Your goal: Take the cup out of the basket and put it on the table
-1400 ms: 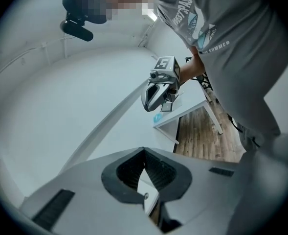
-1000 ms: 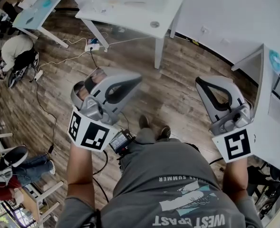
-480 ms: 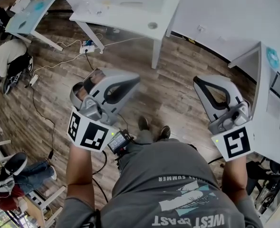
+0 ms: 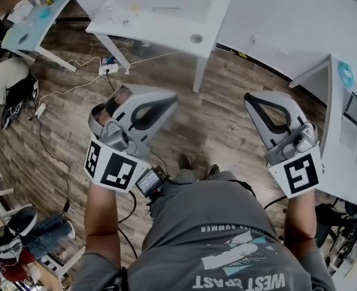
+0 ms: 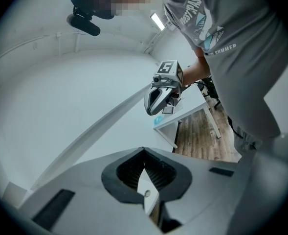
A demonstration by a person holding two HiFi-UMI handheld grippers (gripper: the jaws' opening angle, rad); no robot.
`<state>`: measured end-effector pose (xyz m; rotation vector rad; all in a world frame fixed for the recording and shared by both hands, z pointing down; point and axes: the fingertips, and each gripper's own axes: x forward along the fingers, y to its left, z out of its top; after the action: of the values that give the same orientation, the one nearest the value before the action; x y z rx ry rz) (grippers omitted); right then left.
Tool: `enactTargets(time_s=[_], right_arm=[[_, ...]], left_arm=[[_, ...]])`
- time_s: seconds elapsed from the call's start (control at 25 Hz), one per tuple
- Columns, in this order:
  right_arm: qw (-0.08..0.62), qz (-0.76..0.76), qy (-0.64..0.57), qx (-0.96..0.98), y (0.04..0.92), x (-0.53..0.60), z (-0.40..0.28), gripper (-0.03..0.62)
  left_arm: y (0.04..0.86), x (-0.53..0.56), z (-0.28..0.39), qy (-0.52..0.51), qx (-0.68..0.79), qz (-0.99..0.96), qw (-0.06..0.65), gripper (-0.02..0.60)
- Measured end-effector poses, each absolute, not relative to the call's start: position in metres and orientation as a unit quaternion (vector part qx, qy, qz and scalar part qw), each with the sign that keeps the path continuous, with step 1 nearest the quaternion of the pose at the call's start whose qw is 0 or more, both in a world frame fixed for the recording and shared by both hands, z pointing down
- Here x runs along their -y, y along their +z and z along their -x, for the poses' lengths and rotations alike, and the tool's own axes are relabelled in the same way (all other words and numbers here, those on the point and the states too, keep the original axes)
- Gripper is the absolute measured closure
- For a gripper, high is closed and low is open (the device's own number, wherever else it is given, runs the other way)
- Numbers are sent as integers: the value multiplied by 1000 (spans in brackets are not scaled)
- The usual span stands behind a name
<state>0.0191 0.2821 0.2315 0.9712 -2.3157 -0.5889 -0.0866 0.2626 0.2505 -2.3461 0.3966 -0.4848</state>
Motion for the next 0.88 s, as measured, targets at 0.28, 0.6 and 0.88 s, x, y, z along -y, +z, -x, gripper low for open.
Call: enactTargets(time_s=[0.28, 0.6, 0.88], right_arm=[[294, -375, -219, 852, 233, -249, -17, 582], [322, -359, -251, 839, 240, -212, -38, 582], [298, -348, -264, 849, 233, -180, -76, 582]], left_arm=[[251, -235, 91, -169, -144, 913, 341, 572], [246, -207, 70, -168, -152, 911, 345, 572], [228, -175, 31, -142, -174, 902, 368, 572]])
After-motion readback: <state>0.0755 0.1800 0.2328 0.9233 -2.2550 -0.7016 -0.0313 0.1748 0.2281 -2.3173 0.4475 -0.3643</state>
